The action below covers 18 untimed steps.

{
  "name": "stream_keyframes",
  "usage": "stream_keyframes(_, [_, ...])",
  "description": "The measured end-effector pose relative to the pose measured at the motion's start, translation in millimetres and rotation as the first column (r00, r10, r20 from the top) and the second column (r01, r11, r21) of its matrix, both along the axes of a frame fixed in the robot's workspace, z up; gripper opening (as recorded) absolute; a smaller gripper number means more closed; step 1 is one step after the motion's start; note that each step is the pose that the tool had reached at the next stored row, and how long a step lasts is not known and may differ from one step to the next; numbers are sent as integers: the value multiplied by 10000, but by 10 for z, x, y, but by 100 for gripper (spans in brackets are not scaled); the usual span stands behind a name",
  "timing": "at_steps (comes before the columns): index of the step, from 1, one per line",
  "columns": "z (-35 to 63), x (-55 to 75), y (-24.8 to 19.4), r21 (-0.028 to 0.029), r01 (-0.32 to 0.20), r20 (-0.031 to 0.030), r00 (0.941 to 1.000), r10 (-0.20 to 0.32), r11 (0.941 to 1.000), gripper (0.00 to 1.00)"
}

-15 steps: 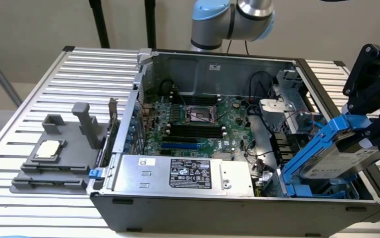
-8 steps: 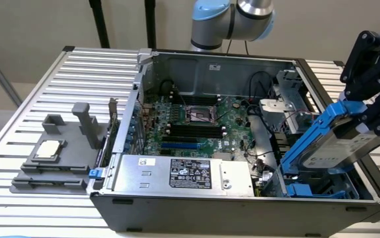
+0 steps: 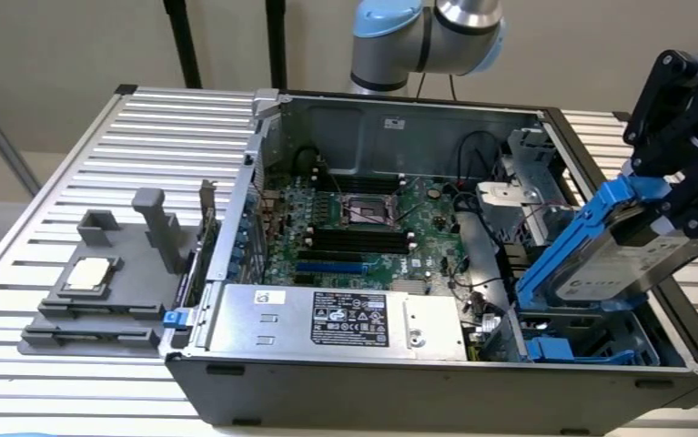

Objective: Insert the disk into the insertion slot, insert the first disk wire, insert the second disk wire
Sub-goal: 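Insert the disk into the insertion slot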

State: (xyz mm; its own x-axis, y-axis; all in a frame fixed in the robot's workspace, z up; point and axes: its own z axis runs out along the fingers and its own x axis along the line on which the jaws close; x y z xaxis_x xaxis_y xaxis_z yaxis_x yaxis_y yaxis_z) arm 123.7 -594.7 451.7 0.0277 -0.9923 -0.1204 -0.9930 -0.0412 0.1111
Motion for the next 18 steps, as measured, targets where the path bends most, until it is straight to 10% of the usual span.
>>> stream_keyframes(8, [-21,1,-192,19,-1,-49,10000,2,10000,32])
stream_keyframes(18, [-101,18,-203,34,-35,-49,10000,35,10000,32])
